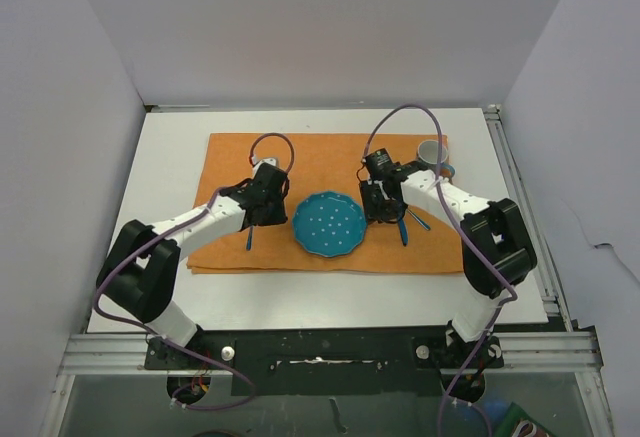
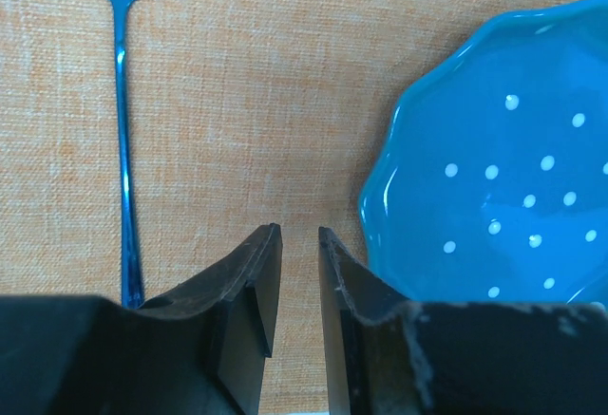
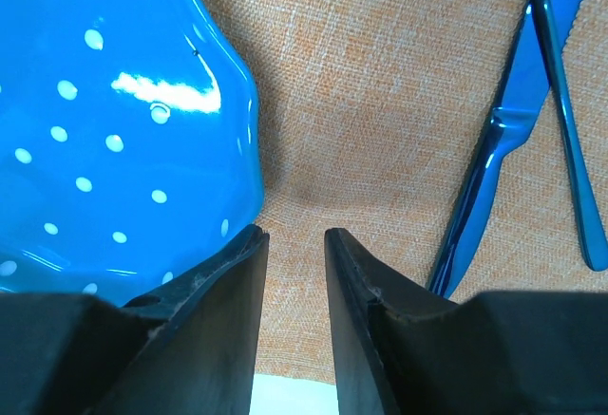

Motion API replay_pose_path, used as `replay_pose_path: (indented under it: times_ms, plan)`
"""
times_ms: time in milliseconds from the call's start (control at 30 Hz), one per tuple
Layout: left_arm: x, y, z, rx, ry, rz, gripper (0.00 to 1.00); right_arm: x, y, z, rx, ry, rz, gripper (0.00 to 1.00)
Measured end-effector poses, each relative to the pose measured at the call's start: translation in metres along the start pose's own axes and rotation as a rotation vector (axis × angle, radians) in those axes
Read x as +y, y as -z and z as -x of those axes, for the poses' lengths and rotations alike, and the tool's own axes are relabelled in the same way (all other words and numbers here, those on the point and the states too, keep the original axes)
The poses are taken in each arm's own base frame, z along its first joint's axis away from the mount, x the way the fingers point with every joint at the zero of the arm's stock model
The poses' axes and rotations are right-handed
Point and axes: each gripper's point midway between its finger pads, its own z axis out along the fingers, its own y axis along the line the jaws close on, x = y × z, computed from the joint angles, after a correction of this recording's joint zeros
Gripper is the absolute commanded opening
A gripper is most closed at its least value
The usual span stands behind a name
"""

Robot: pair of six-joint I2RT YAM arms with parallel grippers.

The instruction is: Set the dinner table for one person

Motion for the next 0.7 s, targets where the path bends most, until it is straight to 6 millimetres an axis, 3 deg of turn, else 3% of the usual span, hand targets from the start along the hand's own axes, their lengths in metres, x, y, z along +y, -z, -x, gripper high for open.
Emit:
replay_pose_path:
  times_ms: [267,600,700]
  plan:
    - [-0.012,-0.003,0.005,-0.016,0.013,-0.053,0.22,0.000,-0.013,-0.007,0.027,0.005,0.002,0.32]
    - [-0.012,-0.012,-0.001,0.005,0.010,-0.048,0.22,-0.001,-0.020,-0.014,0.048,0.008,0.001,0.33]
    - [-0.014,-0.012,-0.003,0.013,0.009,-0.058,0.23,-0.002,-0.020,-0.014,0.048,0.009,-0.006,0.41]
